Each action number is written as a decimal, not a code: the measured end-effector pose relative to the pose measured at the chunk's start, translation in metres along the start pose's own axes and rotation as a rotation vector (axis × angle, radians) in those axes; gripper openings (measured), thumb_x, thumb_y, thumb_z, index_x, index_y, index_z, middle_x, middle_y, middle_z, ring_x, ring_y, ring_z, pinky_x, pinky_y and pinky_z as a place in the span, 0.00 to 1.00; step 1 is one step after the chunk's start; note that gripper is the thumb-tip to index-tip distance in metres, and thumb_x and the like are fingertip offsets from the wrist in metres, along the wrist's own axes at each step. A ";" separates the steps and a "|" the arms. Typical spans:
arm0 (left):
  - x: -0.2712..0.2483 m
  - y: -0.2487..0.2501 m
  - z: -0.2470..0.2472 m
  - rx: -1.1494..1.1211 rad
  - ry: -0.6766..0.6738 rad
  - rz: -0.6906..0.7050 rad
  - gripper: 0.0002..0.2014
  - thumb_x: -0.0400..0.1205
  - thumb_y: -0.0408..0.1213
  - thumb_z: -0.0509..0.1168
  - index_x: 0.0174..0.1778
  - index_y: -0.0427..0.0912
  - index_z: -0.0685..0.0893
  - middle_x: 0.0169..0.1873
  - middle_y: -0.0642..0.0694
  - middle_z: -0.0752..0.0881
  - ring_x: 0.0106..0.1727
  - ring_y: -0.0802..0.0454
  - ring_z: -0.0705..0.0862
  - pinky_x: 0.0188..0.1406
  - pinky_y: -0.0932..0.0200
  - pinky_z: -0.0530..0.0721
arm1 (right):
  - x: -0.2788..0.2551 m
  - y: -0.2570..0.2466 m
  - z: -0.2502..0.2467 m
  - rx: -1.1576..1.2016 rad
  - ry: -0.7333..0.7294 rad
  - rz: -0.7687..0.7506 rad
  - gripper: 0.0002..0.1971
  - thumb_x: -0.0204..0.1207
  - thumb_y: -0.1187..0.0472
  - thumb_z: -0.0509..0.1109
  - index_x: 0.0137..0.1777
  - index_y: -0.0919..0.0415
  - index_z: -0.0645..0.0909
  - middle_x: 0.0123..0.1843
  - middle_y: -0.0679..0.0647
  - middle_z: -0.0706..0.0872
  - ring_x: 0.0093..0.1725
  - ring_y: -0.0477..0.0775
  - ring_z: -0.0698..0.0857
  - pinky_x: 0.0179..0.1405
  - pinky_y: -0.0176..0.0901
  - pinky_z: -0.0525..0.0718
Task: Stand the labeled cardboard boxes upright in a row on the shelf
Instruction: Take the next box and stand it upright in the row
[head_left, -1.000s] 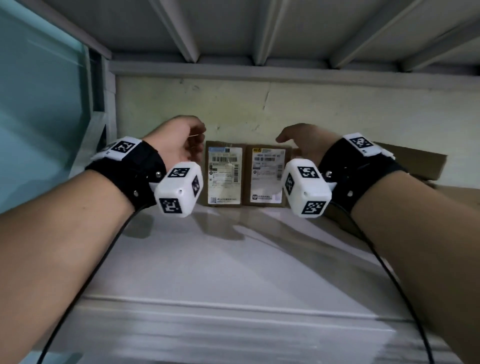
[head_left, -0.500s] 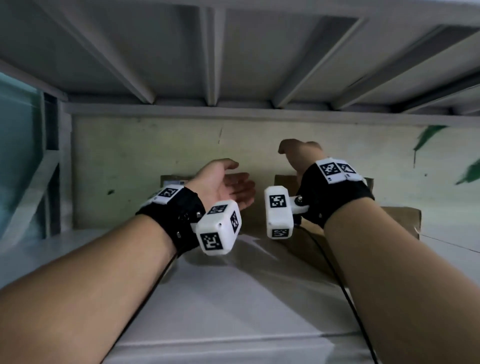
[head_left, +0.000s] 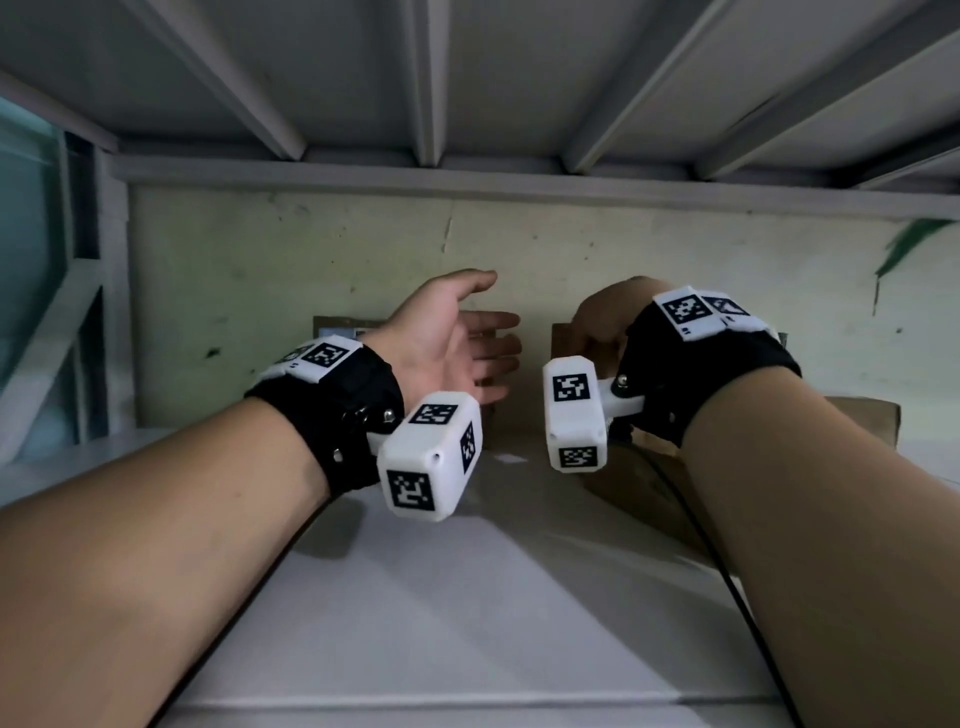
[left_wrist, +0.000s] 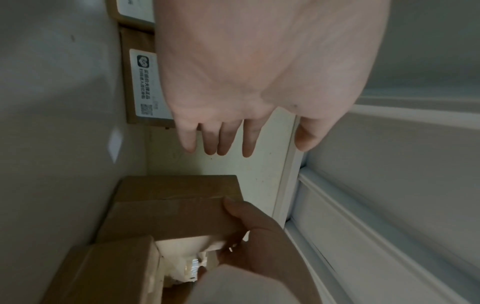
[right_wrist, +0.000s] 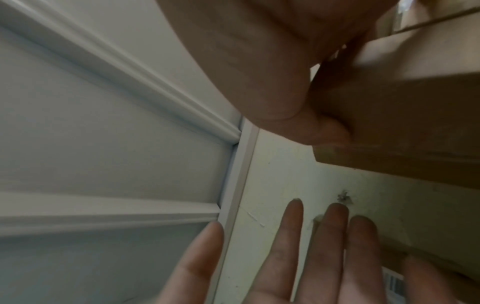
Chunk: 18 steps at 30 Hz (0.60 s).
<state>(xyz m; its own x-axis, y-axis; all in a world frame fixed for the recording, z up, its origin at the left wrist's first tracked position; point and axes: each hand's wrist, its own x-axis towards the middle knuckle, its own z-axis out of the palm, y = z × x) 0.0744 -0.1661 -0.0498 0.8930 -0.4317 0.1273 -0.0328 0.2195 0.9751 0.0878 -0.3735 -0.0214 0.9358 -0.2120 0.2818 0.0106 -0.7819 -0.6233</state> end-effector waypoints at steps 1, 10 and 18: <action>-0.001 -0.001 0.000 0.005 0.001 0.010 0.34 0.80 0.60 0.69 0.75 0.38 0.85 0.78 0.33 0.83 0.81 0.34 0.80 0.81 0.35 0.74 | 0.000 0.001 -0.001 0.078 0.088 0.039 0.26 0.64 0.34 0.73 0.63 0.37 0.84 0.65 0.48 0.86 0.62 0.57 0.86 0.63 0.52 0.87; -0.023 -0.002 0.008 0.046 0.082 0.213 0.14 0.84 0.48 0.71 0.59 0.43 0.89 0.57 0.41 0.88 0.61 0.43 0.84 0.76 0.45 0.77 | -0.057 -0.044 -0.008 0.737 0.335 -0.078 0.37 0.45 0.43 0.81 0.60 0.51 0.84 0.41 0.57 0.94 0.39 0.63 0.93 0.48 0.64 0.91; -0.038 -0.008 0.007 0.112 0.046 0.282 0.33 0.75 0.41 0.84 0.75 0.38 0.84 0.61 0.36 0.94 0.63 0.38 0.94 0.63 0.34 0.92 | -0.085 -0.074 0.020 1.042 0.219 -0.084 0.29 0.60 0.46 0.85 0.58 0.59 0.85 0.46 0.58 0.94 0.43 0.62 0.94 0.45 0.64 0.93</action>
<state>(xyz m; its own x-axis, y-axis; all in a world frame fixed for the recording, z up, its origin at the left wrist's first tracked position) 0.0381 -0.1575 -0.0608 0.8611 -0.3268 0.3894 -0.3291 0.2255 0.9170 0.0141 -0.2864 -0.0139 0.8353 -0.3623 0.4136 0.4656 0.0659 -0.8826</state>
